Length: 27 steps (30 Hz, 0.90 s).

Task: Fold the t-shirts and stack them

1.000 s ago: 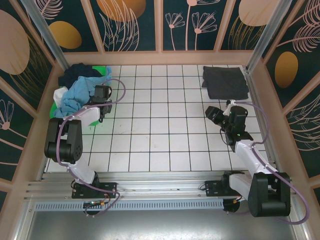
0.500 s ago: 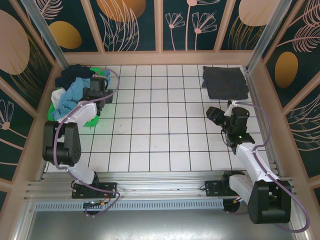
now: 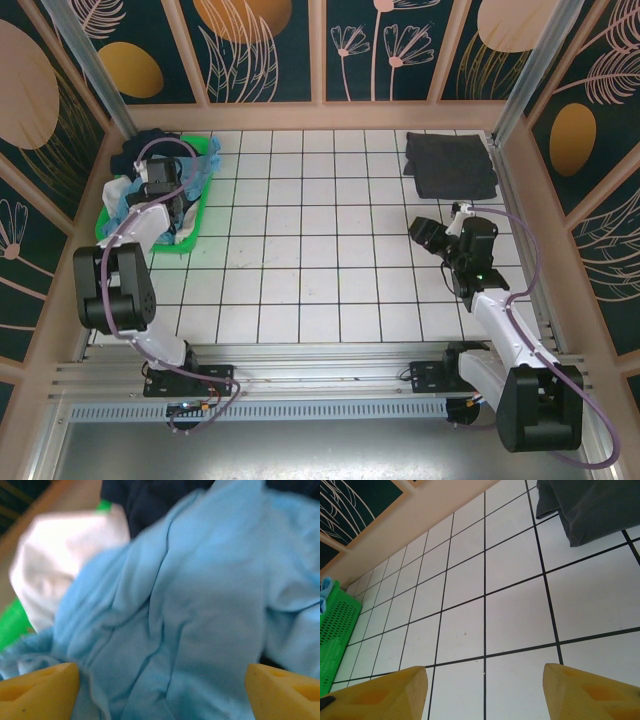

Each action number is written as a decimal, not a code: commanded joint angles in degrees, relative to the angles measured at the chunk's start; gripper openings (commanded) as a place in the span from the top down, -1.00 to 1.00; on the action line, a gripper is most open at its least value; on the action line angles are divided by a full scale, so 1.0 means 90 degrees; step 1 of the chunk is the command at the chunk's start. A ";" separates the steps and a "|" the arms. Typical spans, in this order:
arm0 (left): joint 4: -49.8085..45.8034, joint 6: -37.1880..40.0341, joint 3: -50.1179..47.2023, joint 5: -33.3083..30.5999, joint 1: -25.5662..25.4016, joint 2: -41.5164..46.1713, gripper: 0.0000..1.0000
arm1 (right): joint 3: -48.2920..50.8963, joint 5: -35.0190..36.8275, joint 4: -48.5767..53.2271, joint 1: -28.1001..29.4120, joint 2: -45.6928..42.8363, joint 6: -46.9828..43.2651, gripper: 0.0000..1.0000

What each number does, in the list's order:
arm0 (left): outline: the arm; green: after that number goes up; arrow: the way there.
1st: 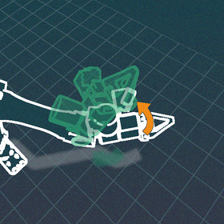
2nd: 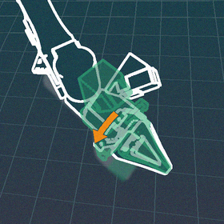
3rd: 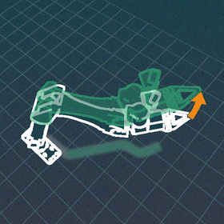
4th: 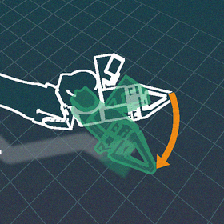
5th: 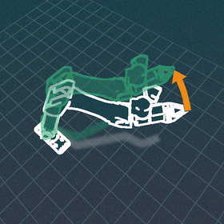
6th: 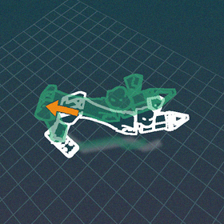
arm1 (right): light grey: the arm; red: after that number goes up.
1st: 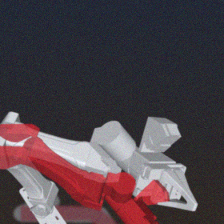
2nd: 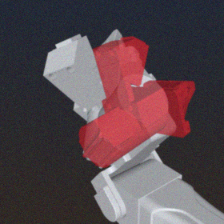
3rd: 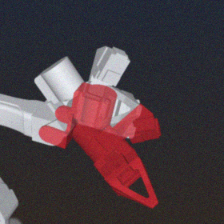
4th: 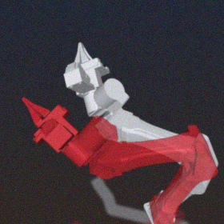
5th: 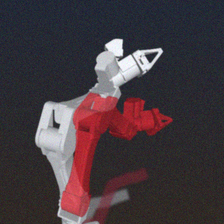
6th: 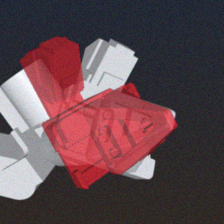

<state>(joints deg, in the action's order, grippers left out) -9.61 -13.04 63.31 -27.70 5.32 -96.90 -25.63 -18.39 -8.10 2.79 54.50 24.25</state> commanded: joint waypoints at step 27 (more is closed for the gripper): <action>-0.1140 -0.0173 0.0602 0.0555 0.0053 0.1904 -0.41 | 0.0269 -0.0444 -0.0312 0.0042 -0.0423 -0.0068 -0.24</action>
<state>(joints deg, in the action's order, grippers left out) -16.53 -15.66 72.93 -17.80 5.69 -75.26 -23.77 -21.10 -8.82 2.79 51.83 23.90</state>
